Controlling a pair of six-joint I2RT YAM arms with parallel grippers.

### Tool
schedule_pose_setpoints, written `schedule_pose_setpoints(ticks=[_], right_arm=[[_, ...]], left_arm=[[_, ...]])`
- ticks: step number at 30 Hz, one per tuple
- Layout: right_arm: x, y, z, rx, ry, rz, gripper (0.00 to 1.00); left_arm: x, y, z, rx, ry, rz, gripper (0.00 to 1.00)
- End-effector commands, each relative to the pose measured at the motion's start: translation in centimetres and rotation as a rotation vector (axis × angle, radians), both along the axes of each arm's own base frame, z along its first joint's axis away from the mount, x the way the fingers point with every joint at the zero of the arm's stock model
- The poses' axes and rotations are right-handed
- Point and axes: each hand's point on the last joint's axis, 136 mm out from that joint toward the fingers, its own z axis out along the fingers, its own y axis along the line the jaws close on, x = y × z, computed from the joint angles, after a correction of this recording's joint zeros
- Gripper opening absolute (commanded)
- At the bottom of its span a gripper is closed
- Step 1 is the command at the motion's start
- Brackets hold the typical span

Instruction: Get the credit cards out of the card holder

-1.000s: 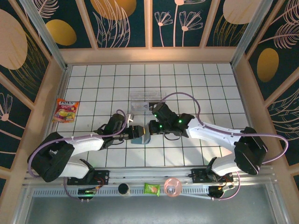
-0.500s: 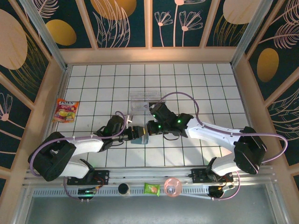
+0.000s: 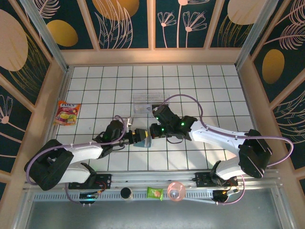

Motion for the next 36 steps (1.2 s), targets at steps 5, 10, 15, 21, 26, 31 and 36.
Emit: schedule_pose_setpoints(ticks=[5,10,15,21,26,31,36], right_arm=[[-0.2,1.4,2.0,0.020,-0.025,0.051,0.00],[-0.2,1.1,1.4,-0.004,-0.016,0.047,0.00],[0.1,-1.5,-1.0,-0.048,0.021,-0.038,0.00],[0.4,-5.8,-5.4,-0.129,0.078,-0.142,0.00],[0.0,-7.8,-9.3,-0.182,0.132,-0.197,0.00],[0.1,-8.5,-10.4,-0.183,0.137,-0.221,0.00],[0.4,-8.9,-10.8,-0.195,0.127,-0.228,0.09]], left_arm=[[0.1,-0.4,0.8,-0.036,-0.031,-0.007,0.70],[0.2,-0.5,0.1,-0.022,-0.012,-0.010,0.63],[0.2,-0.5,0.1,-0.020,-0.011,-0.010,0.58],[0.1,-0.4,-0.2,-0.013,-0.006,-0.011,0.58],[0.2,-0.3,-0.6,-0.001,0.007,-0.002,0.56],[0.7,0.9,-1.9,0.096,0.031,0.048,0.46],[0.7,0.7,-2.4,0.103,0.046,0.044,0.36]])
